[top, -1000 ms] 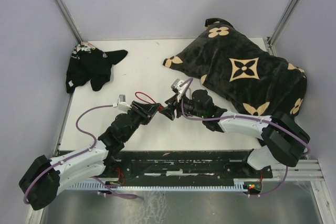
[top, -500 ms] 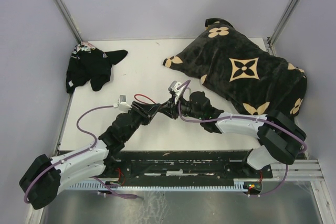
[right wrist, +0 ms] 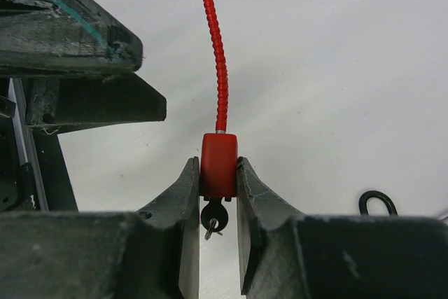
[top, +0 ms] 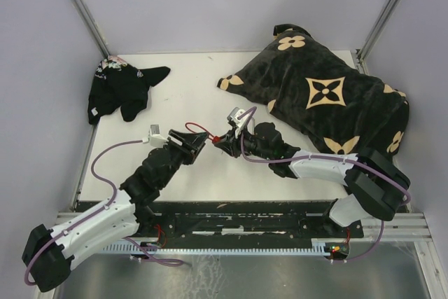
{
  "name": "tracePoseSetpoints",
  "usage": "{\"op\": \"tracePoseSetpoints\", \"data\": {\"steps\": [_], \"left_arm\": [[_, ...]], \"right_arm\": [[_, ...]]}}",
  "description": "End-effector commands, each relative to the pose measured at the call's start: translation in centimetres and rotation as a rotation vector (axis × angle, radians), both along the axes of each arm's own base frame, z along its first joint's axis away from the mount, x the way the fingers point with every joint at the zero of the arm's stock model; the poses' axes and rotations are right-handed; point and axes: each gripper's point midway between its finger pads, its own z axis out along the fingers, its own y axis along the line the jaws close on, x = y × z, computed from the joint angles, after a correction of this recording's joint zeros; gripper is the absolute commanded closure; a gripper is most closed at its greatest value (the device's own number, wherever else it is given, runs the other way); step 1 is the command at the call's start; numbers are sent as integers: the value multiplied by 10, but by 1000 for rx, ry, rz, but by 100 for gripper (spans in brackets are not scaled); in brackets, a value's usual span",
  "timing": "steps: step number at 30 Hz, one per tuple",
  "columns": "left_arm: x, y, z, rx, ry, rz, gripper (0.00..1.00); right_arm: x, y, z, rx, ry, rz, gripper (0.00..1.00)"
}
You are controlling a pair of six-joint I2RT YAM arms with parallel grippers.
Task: Unlock with the key
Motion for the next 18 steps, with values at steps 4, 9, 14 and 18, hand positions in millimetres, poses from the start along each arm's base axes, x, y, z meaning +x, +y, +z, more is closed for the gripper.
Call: {"op": "tracePoseSetpoints", "data": {"steps": [4,9,14,18], "left_arm": [[15,-5,19,26,26,38,42],[20,-10,15,33,56,41,47],[26,-15,3,58,111,35,51],[30,-21,-2,60,129,17,55]], "right_arm": [[2,2,23,50,-67,-5,98],[0,2,26,65,-63,-3,98],[-3,3,27,77,-62,4,98],[-5,3,30,84,-64,8,98]]}}
